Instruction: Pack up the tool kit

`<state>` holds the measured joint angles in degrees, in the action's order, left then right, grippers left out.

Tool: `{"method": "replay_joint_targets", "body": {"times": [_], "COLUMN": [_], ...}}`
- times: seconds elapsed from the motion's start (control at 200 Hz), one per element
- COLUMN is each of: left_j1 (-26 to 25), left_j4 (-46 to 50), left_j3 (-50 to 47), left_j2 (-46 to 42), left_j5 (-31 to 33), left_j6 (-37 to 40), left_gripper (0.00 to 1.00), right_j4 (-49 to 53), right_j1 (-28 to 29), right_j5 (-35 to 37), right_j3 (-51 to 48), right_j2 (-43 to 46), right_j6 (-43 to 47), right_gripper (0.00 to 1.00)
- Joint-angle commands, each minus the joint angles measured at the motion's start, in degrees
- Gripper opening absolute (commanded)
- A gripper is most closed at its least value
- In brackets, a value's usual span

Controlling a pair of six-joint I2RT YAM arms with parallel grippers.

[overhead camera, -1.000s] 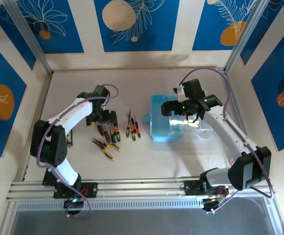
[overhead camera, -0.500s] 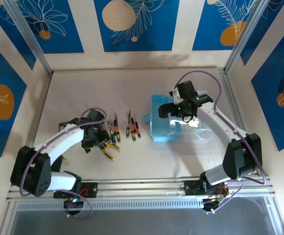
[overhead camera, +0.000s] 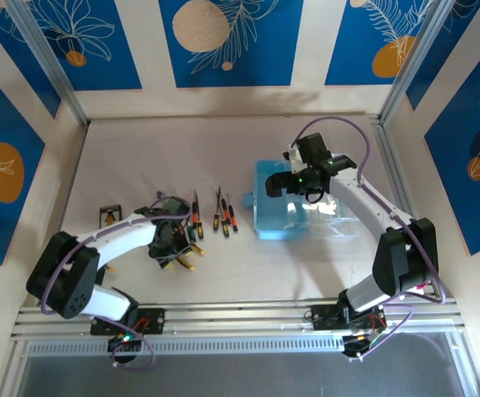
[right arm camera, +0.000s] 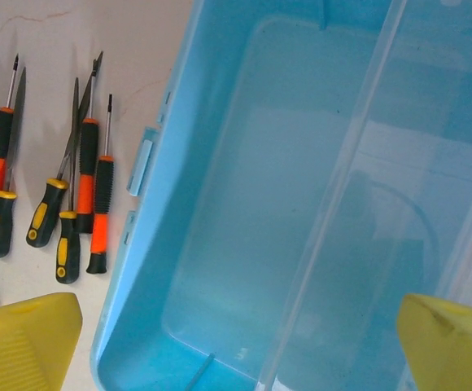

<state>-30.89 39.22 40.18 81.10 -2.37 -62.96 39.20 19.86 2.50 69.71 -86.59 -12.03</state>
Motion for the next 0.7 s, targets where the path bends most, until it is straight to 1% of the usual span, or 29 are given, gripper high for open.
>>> {"method": "replay_joint_targets", "body": {"times": [0.0, 0.03, 0.085, 0.135, 0.18, 0.265, 0.32, 0.465, 0.545, 0.695], "left_j1": [-0.4, -0.3, -0.2, -0.3, -0.2, -0.2, -0.3, -0.3, -0.3, -0.3], "left_j4": [-1.0, -1.4, -2.5, -3.3, -3.6, -2.8, -1.7, 2.6, 3.4, 7.1], "left_j3": [-2.2, -2.7, -3.2, -3.4, -3.4, -2.7, -2.2, -0.9, -0.3, 3.5], "left_j2": [1.5, 2.0, 2.8, 3.5, 4.0, 4.2, 3.8, 0.1, -2.9, -7.9], "left_j5": [0.6, 0.6, 0.1, -0.3, -0.4, 0.1, 0.6, 1.7, 1.4, 4.6], "left_j6": [-0.9, -0.9, -1.0, -0.9, -0.7, 0.3, 1.0, 3.9, 8.4, 16.7], "left_gripper": [0.41, 0.33, 0.21, 0.12, 0.09, 0.06, 0.00, 0.00, 0.00, 0.00], "right_j4": [0.2, 0.2, 0.5, 0.7, 0.7, 0.9, 1.1, 1.5, 1.8, 2.5], "right_j1": [-0.7, -0.9, -1.2, -1.4, -1.7, -2.2, -2.4, -2.9, -2.8, -2.9], "right_j5": [-1.5, -1.6, -1.6, -1.7, -1.7, -1.8, -1.9, -2.1, -2.5, -3.5], "right_j3": [1.7, 1.7, 1.6, 1.6, 1.5, 1.3, 1.2, 1.5, 1.8, 3.1], "right_j2": [-0.1, 0.1, 0.2, 0.6, 0.9, 1.6, 1.8, 2.3, 2.3, 1.9], "right_j6": [1.1, 1.2, 1.3, 1.3, 1.4, 1.4, 1.5, 1.7, 1.9, 2.5], "right_gripper": [0.99, 0.99, 0.99, 0.99, 0.99, 0.99, 0.99, 0.99, 0.99, 0.99]}}
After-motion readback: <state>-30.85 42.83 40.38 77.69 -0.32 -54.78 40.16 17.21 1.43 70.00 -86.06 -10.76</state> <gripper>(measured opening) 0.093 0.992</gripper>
